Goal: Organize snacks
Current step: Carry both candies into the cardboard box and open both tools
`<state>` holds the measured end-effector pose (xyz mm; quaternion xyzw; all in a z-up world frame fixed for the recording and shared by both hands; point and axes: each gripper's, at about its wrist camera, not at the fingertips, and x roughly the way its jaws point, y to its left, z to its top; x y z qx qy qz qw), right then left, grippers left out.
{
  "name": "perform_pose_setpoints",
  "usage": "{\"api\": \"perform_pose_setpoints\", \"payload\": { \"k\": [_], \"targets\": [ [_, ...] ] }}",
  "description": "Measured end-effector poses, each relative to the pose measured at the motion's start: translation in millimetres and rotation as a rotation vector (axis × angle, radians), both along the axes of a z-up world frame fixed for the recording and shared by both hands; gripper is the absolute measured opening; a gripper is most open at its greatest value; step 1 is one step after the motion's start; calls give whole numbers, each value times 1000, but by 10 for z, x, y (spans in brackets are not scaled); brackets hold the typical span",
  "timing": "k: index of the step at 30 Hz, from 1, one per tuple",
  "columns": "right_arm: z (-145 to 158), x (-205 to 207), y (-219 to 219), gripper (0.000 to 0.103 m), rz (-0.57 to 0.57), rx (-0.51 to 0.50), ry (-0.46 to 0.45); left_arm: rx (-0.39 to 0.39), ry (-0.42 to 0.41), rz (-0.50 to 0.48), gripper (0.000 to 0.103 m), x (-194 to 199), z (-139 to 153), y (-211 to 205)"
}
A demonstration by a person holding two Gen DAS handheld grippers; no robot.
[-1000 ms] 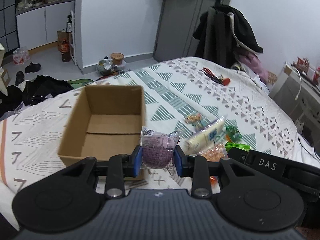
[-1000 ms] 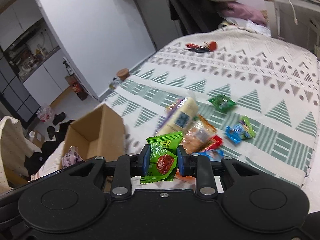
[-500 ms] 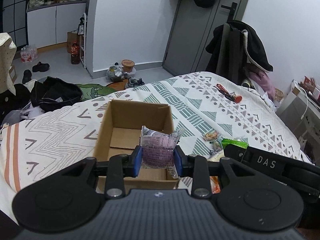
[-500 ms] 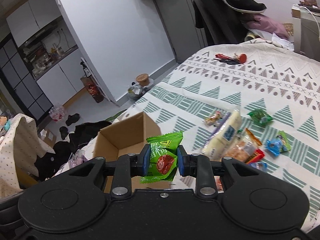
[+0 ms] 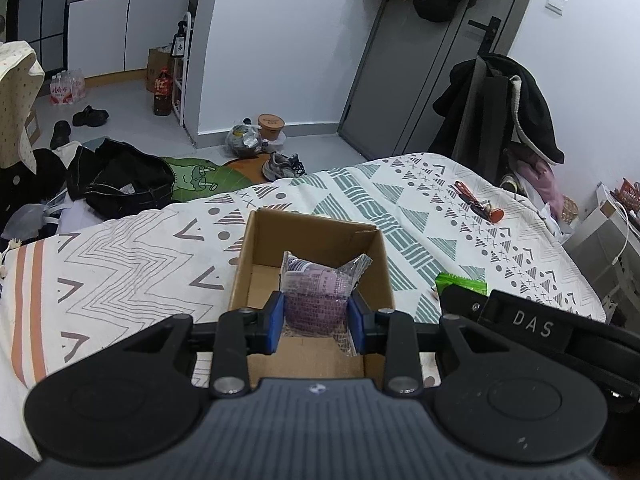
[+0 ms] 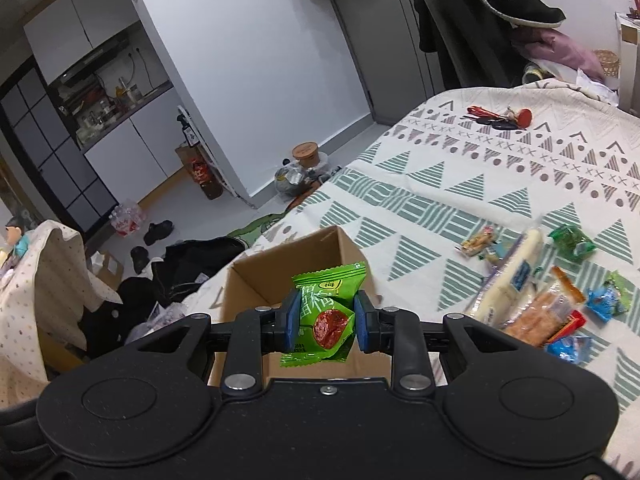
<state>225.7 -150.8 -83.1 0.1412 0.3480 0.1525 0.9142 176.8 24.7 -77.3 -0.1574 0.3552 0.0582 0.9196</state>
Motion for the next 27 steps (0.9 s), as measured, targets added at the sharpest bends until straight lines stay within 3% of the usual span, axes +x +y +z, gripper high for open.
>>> {"api": "perform_pose_setpoints", "payload": {
  "k": [11,17,22,25,27],
  "targets": [
    [-143,76,136,27,35,30,-16,-16,66,9,34,178,-232,150],
    [-242,115,159,27,64,41,7,2,83,42,39,228,-265,187],
    [-271,120,181,29,108,75,14,7,94,81,53,216,-251,239],
    [-301,132,174,33,112,87,30,16,112,109,68,214,-244,267],
    [-296,118,132,40,110,94,35,13,117,125,80,198,-233,283]
  ]
}}
